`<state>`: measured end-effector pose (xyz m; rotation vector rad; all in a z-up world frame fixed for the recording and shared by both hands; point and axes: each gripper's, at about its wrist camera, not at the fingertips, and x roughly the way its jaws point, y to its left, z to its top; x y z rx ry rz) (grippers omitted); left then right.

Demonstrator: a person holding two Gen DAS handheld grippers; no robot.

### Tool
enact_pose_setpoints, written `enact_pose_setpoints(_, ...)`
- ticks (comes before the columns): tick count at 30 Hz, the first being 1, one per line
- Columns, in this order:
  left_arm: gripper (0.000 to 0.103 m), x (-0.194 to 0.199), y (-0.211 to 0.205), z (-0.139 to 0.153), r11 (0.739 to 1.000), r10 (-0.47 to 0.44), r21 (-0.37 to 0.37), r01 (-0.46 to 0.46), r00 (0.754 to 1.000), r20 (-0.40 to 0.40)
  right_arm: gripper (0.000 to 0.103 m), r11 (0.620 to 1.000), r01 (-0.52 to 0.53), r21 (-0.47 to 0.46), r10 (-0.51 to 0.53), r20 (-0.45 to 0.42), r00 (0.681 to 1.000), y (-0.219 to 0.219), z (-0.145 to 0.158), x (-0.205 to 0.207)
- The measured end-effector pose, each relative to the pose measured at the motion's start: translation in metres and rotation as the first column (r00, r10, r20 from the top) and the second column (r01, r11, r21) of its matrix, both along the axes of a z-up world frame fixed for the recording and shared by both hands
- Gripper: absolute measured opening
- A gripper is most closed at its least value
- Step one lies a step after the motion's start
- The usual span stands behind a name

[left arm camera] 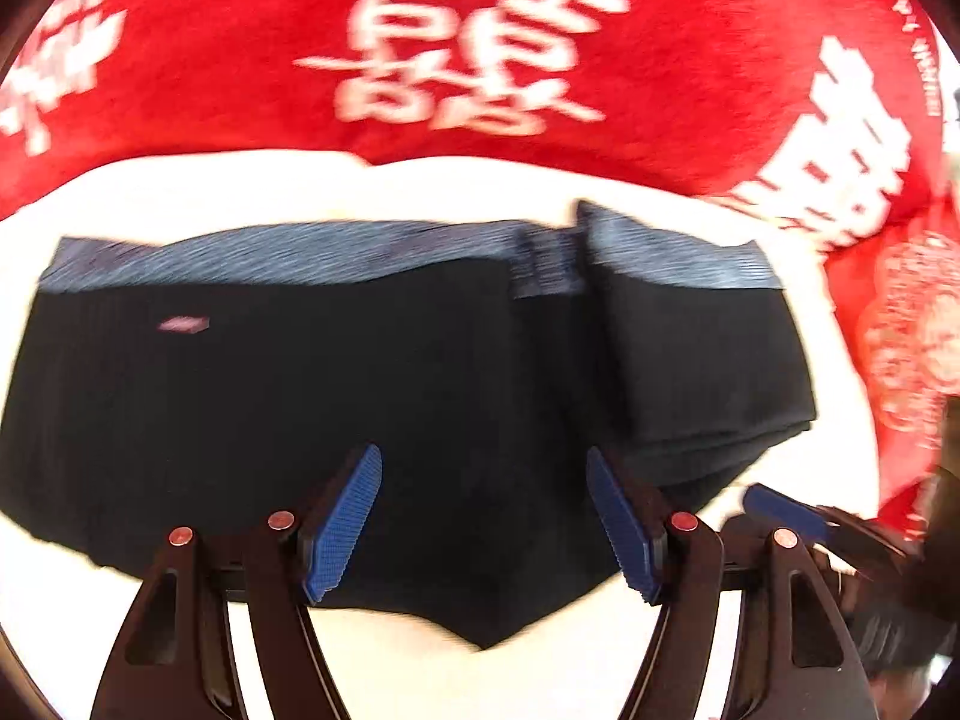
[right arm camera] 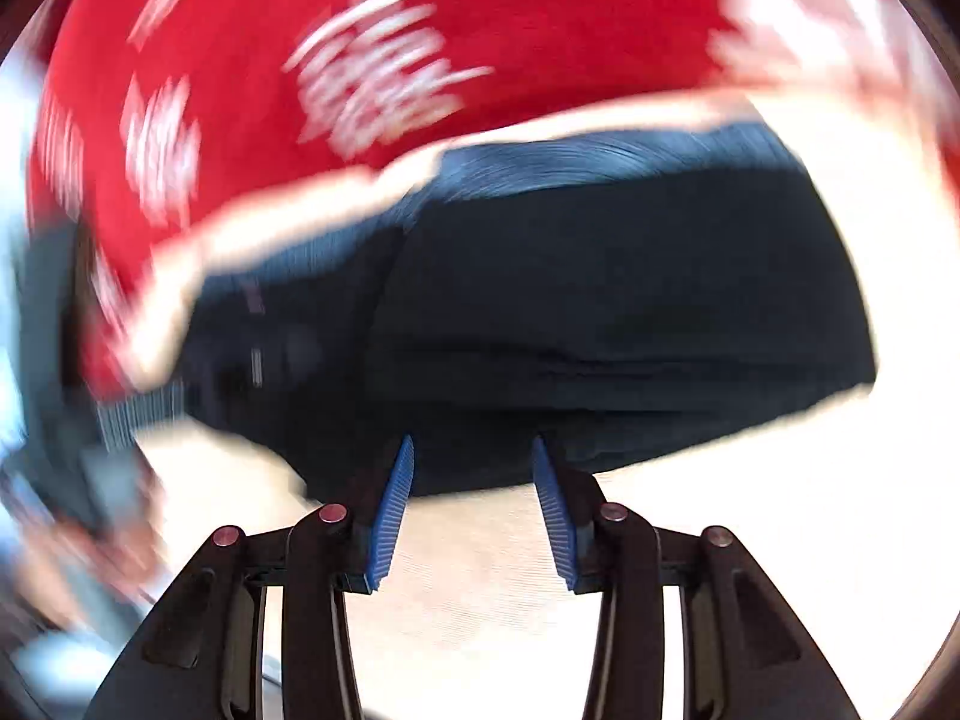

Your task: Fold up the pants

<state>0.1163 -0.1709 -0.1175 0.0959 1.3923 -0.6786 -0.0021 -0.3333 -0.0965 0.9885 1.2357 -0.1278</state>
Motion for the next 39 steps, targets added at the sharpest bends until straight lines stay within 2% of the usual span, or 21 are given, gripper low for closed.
enact_pose_setpoints(3,0.072,0.004,-0.022,0.0,0.995,-0.06,-0.08,0.054,0.995,-0.078,0.045,0.971,0.174,0.162,-0.175,-0.007,0.984,-0.026,-0.02,-0.012)
enact_pose_setpoints(4,0.072,0.003,-0.04,-0.003,0.995,-0.077,-0.07,0.07,0.992,-0.102,0.045,0.958,0.211,0.194,-0.21,-0.024,0.977,-0.03,-0.025,-0.017)
enact_pose_setpoints(8,0.072,0.005,-0.056,-0.021,0.996,-0.082,-0.039,0.077,0.983,-0.164,0.047,0.9,0.308,0.31,-0.3,-0.074,0.951,-0.033,-0.042,-0.033)
enact_pose_setpoints(14,0.072,0.009,-0.061,-0.037,0.997,-0.043,-0.08,0.021,0.961,-0.274,0.064,0.765,0.46,0.451,-0.486,-0.064,0.871,-0.043,-0.068,-0.043)
enact_pose_setpoints(16,0.072,0.01,-0.066,-0.044,0.995,-0.034,-0.104,0.002,0.951,-0.307,0.064,0.718,0.487,0.497,-0.517,-0.088,0.851,-0.042,-0.079,-0.042)
enact_pose_setpoints(17,0.071,0.01,-0.066,-0.045,0.994,-0.022,-0.108,-0.012,0.951,-0.308,0.059,0.701,0.499,0.509,-0.531,-0.094,0.842,-0.04,-0.081,-0.041)
enact_pose_setpoints(18,0.068,0.01,-0.067,-0.045,0.993,-0.011,-0.112,-0.024,0.953,-0.302,0.029,0.703,0.503,0.503,-0.529,-0.103,0.842,-0.041,-0.082,-0.041)
enact_pose_setpoints(19,0.057,0.009,-0.067,-0.042,0.993,-0.003,-0.112,-0.031,0.958,-0.286,0.014,0.719,0.499,0.485,-0.516,-0.109,0.85,-0.042,-0.08,-0.039)
enact_pose_setpoints(20,0.051,0.008,-0.067,-0.039,0.994,0.001,-0.109,-0.032,0.962,-0.273,0.014,0.736,0.485,0.473,-0.504,-0.095,0.858,-0.043,-0.075,-0.038)
enact_pose_setpoints(22,0.051,0.003,-0.063,-0.026,0.991,0.004,-0.13,-0.039,0.967,-0.254,0.014,0.757,0.445,0.478,-0.479,-0.056,0.876,-0.047,-0.062,-0.035)
enact_pose_setpoints(26,0.051,-0.014,-0.052,0.002,0.993,-0.014,-0.117,-0.005,0.987,-0.16,0.014,0.843,0.328,0.425,-0.364,0.004,0.931,-0.042,-0.038,-0.025)
enact_pose_setpoints(28,0.052,-0.019,-0.048,-0.002,0.998,0.003,-0.064,-0.011,0.992,-0.125,0.014,0.866,0.307,0.394,-0.322,-0.031,0.946,-0.034,-0.045,-0.02)
enact_pose_setpoints(29,0.052,-0.02,-0.046,-0.01,1.0,0.01,-0.018,-0.012,0.994,-0.112,0.018,0.887,0.285,0.363,-0.28,-0.066,0.958,-0.028,-0.054,-0.015)
enact_pose_setpoints(30,0.052,-0.02,-0.044,-0.019,0.999,0.018,0.04,-0.015,0.995,-0.098,0.018,0.917,0.246,0.313,-0.226,-0.101,0.969,-0.022,-0.061,-0.012)
enact_pose_setpoints(31,0.055,-0.019,-0.041,-0.028,0.996,0.034,0.091,-0.026,0.995,-0.098,0.018,0.929,0.221,0.298,-0.199,-0.103,0.975,-0.019,-0.064,-0.009)
enact_pose_setpoints(32,0.055,-0.017,-0.036,-0.032,0.996,0.058,0.076,-0.049,0.991,-0.121,0.018,0.933,0.208,0.294,-0.19,-0.089,0.978,-0.02,-0.061,-0.008)
enact_pose_setpoints(33,0.055,-0.016,-0.032,-0.029,0.996,0.074,0.055,-0.068,0.989,-0.128,0.026,0.939,0.184,0.289,-0.166,-0.083,0.983,-0.019,-0.056,-0.007)
enact_pose_setpoints(34,0.061,-0.015,-0.029,-0.022,0.996,0.078,0.059,-0.072,0.991,-0.105,0.031,0.952,0.137,0.273,-0.12,-0.078,0.99,-0.019,-0.048,-0.005)
enact_pose_setpoints(35,0.068,-0.015,-0.028,-0.016,0.995,0.076,0.075,-0.07,0.995,-0.072,0.037,0.97,0.077,0.229,-0.062,-0.072,0.995,-0.017,-0.035,-0.004)
enact_pose_setpoints(37,0.068,-0.013,-0.024,-0.001,0.994,0.066,0.09,-0.064,0.998,-0.02,0.039,0.994,-0.039,0.103,0.043,-0.035,0.998,-0.017,-0.005,-0.002)
enact_pose_setpoints(39,0.068,-0.009,-0.023,0.011,0.995,0.062,0.082,-0.061,0.998,-0.006,0.038,0.995,-0.096,-0.013,0.096,0.003,0.995,-0.023,0.017,0.008)
